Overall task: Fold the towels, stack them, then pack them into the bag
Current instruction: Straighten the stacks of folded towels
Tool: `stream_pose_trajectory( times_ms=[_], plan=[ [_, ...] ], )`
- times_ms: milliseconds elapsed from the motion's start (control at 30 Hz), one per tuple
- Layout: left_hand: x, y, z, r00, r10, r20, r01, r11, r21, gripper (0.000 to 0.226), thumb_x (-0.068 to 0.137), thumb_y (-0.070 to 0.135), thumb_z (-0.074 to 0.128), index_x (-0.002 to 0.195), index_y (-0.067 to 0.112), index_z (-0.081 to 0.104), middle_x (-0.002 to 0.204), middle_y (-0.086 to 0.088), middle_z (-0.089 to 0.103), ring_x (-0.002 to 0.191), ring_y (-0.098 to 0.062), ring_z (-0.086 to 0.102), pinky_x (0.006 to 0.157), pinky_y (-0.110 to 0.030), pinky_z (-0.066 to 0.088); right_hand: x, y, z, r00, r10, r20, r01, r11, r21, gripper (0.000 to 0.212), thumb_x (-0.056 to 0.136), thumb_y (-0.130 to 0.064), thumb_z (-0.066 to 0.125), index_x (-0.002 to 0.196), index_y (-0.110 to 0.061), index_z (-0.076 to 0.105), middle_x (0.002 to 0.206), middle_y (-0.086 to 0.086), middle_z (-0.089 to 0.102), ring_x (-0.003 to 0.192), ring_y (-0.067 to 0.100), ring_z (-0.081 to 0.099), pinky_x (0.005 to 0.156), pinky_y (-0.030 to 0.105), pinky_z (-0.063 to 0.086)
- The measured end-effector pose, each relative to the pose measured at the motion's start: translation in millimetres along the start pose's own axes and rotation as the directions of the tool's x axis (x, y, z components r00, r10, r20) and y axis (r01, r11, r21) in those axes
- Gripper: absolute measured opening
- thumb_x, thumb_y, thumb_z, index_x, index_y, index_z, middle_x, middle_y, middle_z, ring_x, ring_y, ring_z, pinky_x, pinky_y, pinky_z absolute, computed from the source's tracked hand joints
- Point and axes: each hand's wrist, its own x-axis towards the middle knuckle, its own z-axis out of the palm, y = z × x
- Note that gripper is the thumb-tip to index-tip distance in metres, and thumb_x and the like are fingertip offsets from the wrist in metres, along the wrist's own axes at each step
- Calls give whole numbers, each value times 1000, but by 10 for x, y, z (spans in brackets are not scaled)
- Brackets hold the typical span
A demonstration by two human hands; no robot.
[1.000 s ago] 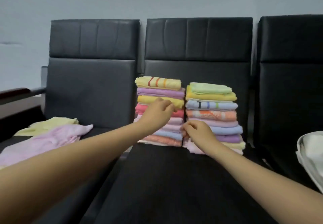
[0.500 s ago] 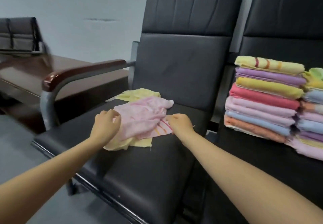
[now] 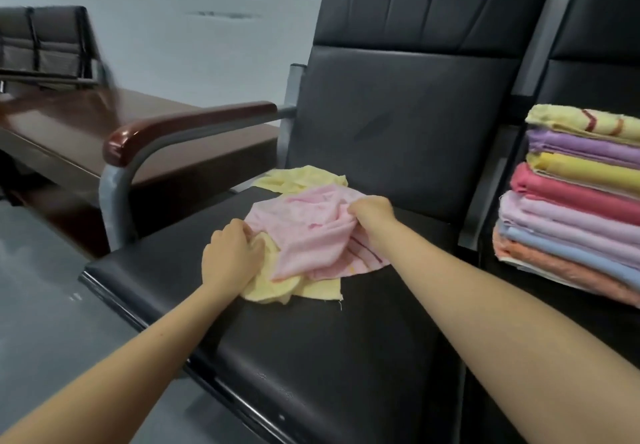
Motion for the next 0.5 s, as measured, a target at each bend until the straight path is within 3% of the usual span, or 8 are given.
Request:
stream_pose_trajectory(
  times_ms=[67,133,200,267,333,400,433,500],
  plan=[
    [-10,3,-15,999,42,13,-43,996,76,20,93,33,49,96,15,58,97,-2,58,93,-28,53,75,-39,43,-141,-186,-235,995,-63,-83,76,984,159,15,94,-1,46,88,-4,60,87,13,57,84,24,55,69,31,45],
    [-37,24,-41,996,57,64,-68,980,189,27,95,31,43,95,14,64,100,-4,59,96,-28,54,78,-39,41,-301,-371,-544,969,-161,-188,226,883,411,23,90,6,47,84,-12,61,88,12,60,76,24,59,67,33,51],
    [-98,141,-89,995,14,100,-33,982,185,31,96,29,39,98,15,67,103,-5,60,101,-30,54,82,-41,39,-515,-514,-864,949,-222,-226,311,784,537,28,88,10,46,82,-14,59,86,10,60,76,21,59,76,35,53],
    [-203,449,-191,997,-7,80,8,1000,-10,32,97,29,40,107,15,66,107,-7,62,105,-33,54,85,-42,41,-701,-654,-1164,928,-293,-232,373,705,603,29,88,12,45,82,-13,59,86,9,59,82,23,59,86,37,52],
    [-329,935,-321,993,-13,118,52,943,-329,36,98,34,41,110,8,64,110,-9,63,108,-32,56,90,-42,44,-903,-812,-1464,909,-328,-258,413,621,666,29,89,12,44,82,-12,59,85,9,57,84,24,56,85,36,50],
    [-504,1500,-461,938,-50,342,269,729,-630,49,98,48,41,123,9,55,123,-14,57,112,-32,56,97,-44,45,-1139,-924,-1742,899,-341,-275,428,545,721,29,91,11,43,81,-12,58,81,9,55,77,21,55,76,31,49],
    [-610,1780,-521,861,-32,508,440,549,-711,58,95,57,44,132,13,47,130,-17,52,114,-33,55,98,-46,47,-1269,-961,-1879,893,-355,-278,435,516,738,29,92,11,43,80,-11,58,80,10,55,75,21,55,72,29,49],
    [-809,2290,-613,675,136,725,696,209,-687,79,84,70,52,144,22,34,141,-21,42,121,-36,52,90,-49,52,-1549,-1019,-2149,873,-401,-276,455,470,756,28,93,10,42,81,-10,58,81,10,55,75,21,55,73,29,50]
  ],
)
